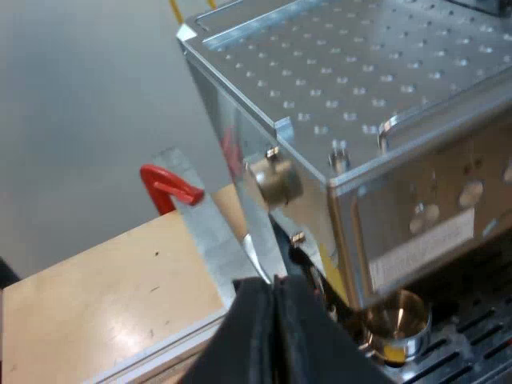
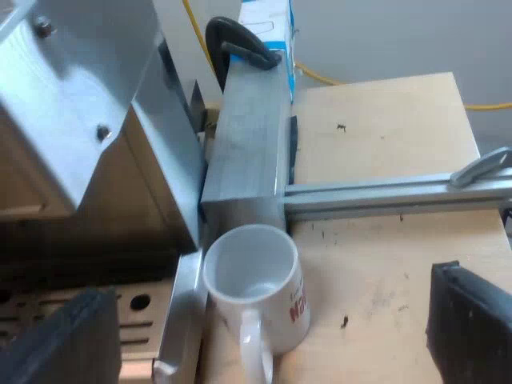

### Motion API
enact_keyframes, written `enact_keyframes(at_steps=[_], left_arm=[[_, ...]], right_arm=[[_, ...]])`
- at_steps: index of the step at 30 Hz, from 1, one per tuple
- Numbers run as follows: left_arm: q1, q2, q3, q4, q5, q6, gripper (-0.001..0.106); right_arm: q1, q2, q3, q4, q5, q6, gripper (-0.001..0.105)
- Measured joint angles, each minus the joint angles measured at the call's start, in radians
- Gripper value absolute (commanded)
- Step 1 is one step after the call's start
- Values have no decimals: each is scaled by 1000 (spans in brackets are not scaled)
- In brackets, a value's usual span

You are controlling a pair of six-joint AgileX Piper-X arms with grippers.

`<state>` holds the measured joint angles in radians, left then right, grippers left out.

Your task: Put the handle in the coffee machine

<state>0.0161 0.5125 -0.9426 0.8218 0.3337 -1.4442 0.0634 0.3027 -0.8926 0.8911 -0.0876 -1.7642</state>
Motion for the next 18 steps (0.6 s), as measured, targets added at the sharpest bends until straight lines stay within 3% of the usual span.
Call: enact_keyframes(at_steps=[6,9,13,18], left_arm=[[20,-194,161,-4,13,-14,0],[20,-293,230,-4,54,-74,0],[20,-372,275,-4,61,-128,0],[20,-452,290,42,63,-137,0]], right_arm=[[0,-149,3,134,0,-38,78],[0,-234,21,165,0,-42,78],[0,-298,44,191,0,-45,78],[0,-310,71,248,0,-34,78]])
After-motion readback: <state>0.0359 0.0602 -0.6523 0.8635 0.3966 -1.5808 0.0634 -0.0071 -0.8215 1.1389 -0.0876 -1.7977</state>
